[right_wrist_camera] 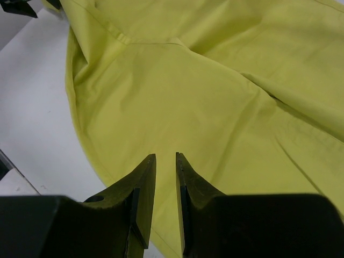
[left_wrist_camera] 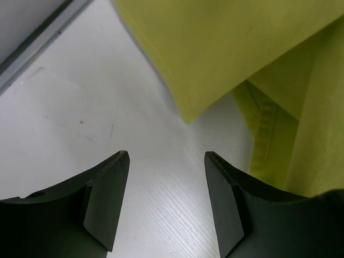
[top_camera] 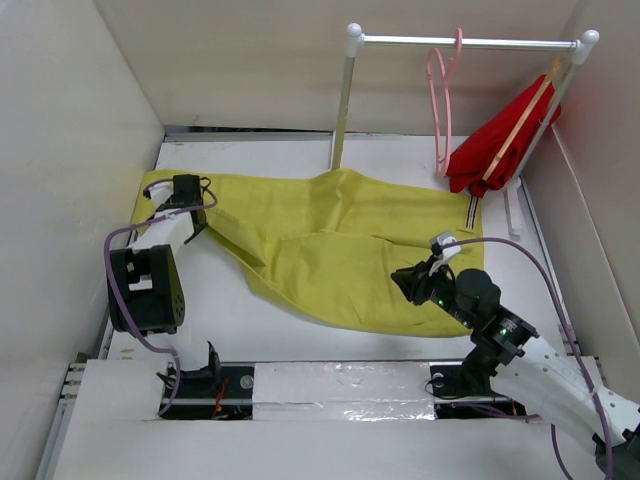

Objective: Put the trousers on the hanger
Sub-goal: Flatten out the trousers at the center of the board.

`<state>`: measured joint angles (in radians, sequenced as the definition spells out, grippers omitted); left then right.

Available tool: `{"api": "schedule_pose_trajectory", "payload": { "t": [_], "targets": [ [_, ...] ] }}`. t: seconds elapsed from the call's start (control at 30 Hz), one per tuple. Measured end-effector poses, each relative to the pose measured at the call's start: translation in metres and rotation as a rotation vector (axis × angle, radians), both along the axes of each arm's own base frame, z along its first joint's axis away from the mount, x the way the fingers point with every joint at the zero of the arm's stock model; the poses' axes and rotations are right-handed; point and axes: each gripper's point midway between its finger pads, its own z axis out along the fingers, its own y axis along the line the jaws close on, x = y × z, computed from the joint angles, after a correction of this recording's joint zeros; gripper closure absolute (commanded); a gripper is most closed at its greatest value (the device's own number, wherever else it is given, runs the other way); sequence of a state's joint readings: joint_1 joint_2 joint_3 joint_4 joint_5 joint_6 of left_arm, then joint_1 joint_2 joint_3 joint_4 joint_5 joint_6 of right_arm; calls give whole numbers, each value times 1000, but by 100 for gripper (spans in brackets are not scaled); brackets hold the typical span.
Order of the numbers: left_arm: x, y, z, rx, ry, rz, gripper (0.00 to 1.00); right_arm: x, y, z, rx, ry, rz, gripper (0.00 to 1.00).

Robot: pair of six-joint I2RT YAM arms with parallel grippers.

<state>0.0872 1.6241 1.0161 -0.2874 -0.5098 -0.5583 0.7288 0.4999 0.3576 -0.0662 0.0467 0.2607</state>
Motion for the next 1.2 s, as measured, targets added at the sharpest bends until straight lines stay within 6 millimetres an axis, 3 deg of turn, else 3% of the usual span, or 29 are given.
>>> {"api": "schedule_pose_trajectory", "payload": {
  "t": [0.17,0.43,0.47,0.5,0.53,0.77,0.87,1.0,1.13,1.2],
  "targets": [
    [12,12,8,67,-3,20,50,2,2,3,7,-10,3,73],
    [16,23,-16,127,90,26,58,2,3,3,7,-11,3,73],
    [17,24,-19,133,99,27,70,2,3,3,7,-11,4,73],
    [18,26,-20,141,107,26,89,2,3,3,7,-11,3,73],
    [18,26,-20,142,104,30,97,2,3,3,7,-11,3,73],
    [21,31,2,182,75,17,100,2,3,1,5,-9,4,73],
    [21,29,36,196,9,3,100,2,3,-2,3,-6,7,73],
    [9,7,114,163,-216,-58,100,1,4,-3,4,-4,17,73],
    [-33,-29,216,111,-511,-159,100,-1,7,-1,10,-9,32,73],
    [-63,-32,259,108,-620,-168,100,-3,8,1,14,-14,37,73]
  ]
}}
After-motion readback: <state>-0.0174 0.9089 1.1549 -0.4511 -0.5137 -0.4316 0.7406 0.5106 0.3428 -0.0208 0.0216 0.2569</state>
